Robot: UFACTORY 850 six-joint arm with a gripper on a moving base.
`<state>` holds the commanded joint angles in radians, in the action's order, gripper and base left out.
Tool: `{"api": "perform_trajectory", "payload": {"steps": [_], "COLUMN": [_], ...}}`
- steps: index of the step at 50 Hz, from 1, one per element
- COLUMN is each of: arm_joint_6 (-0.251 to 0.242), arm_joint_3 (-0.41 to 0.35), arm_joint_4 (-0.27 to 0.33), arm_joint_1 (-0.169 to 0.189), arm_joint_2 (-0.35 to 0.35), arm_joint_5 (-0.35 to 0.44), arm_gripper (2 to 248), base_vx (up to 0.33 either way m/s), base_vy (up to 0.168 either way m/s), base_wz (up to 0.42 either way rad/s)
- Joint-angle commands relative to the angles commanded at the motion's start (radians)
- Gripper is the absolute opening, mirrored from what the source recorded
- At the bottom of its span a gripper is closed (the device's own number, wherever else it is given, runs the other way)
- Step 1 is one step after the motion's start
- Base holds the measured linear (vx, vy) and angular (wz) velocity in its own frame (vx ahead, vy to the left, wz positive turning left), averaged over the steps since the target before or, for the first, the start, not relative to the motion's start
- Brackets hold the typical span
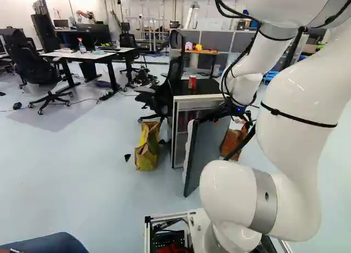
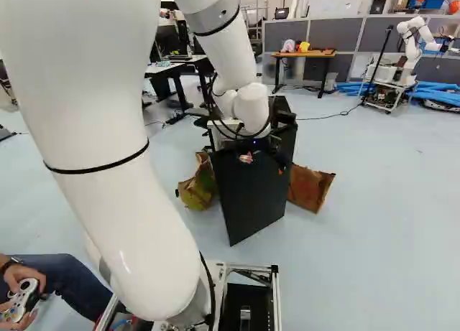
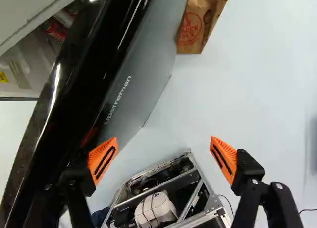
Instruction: Grab a drink from the fridge
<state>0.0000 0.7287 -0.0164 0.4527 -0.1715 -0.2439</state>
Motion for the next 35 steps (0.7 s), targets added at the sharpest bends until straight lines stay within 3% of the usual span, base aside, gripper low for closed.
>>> {"api": "perform_trajectory", "payload": {"steps": [35], "arm_joint_6": [0.000], "arm_joint_3": [-0.013], "arm_joint_4": [0.000], "arm_joint_1": [-0.118], "arm_joint_2": [0.012], "arm_joint_5": [0.114], "arm_gripper": [247], "base_vx": [0.000], "base_vy": [0.000], "base_wz": [0.000]}}
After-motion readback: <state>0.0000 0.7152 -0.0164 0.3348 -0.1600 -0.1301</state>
